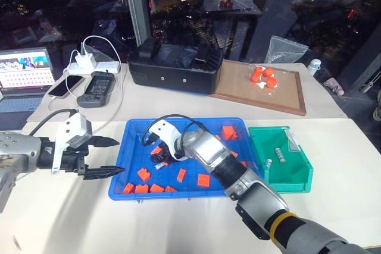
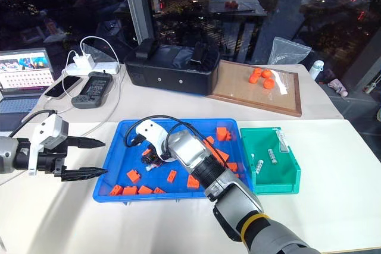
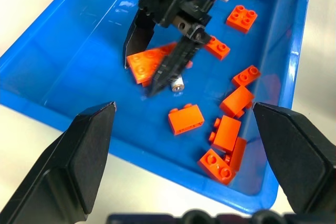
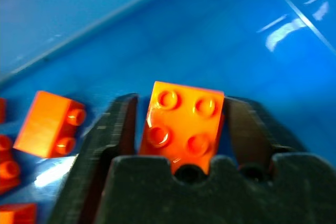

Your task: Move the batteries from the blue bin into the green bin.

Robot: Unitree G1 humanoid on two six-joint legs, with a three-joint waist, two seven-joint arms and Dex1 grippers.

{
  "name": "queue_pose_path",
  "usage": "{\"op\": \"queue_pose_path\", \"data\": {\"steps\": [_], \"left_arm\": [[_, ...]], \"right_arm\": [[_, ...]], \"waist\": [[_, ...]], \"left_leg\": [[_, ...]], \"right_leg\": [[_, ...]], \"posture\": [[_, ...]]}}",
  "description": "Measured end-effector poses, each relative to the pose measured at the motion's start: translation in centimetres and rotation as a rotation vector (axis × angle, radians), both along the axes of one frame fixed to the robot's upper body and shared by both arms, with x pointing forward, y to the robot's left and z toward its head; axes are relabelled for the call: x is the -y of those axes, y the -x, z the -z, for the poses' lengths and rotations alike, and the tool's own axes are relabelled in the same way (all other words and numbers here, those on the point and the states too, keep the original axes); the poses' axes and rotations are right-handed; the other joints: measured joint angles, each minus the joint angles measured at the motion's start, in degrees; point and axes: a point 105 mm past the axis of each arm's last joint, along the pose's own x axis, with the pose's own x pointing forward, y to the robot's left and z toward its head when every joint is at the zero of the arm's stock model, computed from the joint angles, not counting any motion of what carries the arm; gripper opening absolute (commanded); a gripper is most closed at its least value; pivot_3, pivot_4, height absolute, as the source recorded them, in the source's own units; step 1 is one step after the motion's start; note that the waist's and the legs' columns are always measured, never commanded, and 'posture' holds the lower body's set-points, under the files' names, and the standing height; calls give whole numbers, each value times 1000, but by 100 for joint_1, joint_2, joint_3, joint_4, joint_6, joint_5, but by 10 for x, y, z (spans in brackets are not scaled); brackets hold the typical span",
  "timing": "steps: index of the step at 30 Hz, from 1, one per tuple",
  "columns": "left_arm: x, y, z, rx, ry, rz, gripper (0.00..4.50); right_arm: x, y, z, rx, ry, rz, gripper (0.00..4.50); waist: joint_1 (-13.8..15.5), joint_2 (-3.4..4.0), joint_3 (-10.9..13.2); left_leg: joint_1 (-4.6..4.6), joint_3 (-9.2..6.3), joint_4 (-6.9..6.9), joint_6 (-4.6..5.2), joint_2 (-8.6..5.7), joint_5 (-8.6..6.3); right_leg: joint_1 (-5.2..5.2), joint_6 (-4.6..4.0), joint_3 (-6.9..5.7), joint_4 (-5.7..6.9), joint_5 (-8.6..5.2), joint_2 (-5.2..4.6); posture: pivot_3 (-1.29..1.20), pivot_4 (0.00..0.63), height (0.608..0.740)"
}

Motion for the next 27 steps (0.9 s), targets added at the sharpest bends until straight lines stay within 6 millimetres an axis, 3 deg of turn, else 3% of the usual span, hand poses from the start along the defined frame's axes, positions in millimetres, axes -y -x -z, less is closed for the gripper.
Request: {"op": "queue_pose_path", "data": {"steps": [5,9,13,15,16,21,27], "left_arm": [[3,-2,1,-2,3,12,4500],[7,-3,1,3,8,22,4500],[11,-5,2,2,14,34,4500],[12,-7,0,9,17,38,4500],[13,-7,-1,14,18,41,4500],[16,-9,3,5,29,56,4500],[16,-11,0,16,33,56,4500]], "right_arm": [[30,-10,-3,7,23,23,1454],[70,-25,-12,41,54,92,1454],[104,-28,-17,74,100,114,1454],[118,-25,-15,74,133,106,2466],[122,-24,-16,79,140,101,2643],[115,-12,-43,207,100,-48,4346],[80,18,-69,386,-55,-334,4438]], "waist": [[6,0,0],[9,0,0],[8,-1,-1],[11,0,1],[13,1,1],[-15,3,2],[19,2,2]], "left_leg": [[-2,0,0,1,0,1],[-6,1,-2,5,-1,3],[-12,3,-11,7,-1,4],[-13,5,-12,8,-1,4],[-14,5,-11,8,-2,4],[-12,5,-11,9,5,4],[-12,5,-7,9,9,4]], "right_leg": [[-1,-1,0,-1,0,-2],[1,0,2,-6,0,-2],[6,-2,6,-9,-2,0],[4,-3,7,-10,-3,2],[3,-3,7,-10,-3,1],[3,-2,13,-9,-3,12],[6,-2,12,-11,-4,18]], "posture": [[0,150,735],[0,150,735],[0,150,735],[0,150,735],[0,150,735],[0,150,735],[0,150,735]]}}
